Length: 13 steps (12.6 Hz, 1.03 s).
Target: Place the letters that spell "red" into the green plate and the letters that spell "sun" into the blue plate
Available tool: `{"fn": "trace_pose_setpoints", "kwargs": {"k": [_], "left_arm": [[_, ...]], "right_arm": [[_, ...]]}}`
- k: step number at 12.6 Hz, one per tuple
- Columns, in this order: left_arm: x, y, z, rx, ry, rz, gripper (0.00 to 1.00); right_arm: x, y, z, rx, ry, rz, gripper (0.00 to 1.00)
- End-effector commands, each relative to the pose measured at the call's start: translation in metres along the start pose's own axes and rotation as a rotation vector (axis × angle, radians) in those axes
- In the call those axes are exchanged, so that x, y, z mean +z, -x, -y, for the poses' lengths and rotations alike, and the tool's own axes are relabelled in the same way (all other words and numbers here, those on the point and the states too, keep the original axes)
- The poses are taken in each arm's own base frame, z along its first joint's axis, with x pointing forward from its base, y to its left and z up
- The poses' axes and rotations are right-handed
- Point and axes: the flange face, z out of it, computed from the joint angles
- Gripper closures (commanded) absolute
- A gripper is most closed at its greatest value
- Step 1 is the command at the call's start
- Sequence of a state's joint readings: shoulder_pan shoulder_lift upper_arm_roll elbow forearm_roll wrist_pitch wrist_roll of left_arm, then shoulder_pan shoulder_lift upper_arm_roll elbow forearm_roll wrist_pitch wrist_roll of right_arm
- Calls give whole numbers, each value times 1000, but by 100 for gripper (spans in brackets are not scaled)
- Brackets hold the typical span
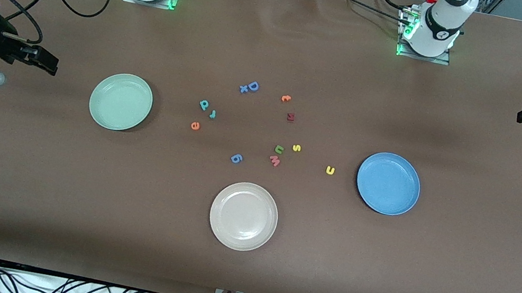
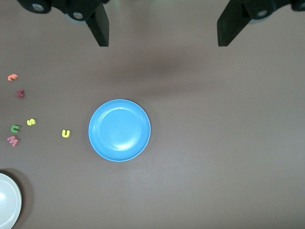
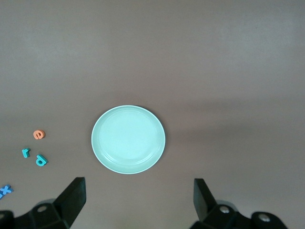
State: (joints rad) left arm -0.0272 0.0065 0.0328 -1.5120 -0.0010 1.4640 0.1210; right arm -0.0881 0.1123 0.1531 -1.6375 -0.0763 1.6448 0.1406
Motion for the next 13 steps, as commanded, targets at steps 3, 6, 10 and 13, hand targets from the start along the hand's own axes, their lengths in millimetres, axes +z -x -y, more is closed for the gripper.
{"fn": "trace_pose_setpoints", "kwargs": {"k": [3, 6, 10, 13], "left_arm": [[-3, -1, -11, 7, 13, 9, 0], [-1, -3, -14, 10, 13, 12, 0], [9, -10, -23, 27, 17, 32, 0], [35, -27, -49, 78, 21, 79, 0]], "right_arm": [[-4, 3, 1, -1, -5, 2, 0], [-4, 3, 0, 1, -4, 2, 0], [-3, 3, 1, -1, -3, 3, 0], [-3, 3, 1, -1, -3, 3, 0]]}}
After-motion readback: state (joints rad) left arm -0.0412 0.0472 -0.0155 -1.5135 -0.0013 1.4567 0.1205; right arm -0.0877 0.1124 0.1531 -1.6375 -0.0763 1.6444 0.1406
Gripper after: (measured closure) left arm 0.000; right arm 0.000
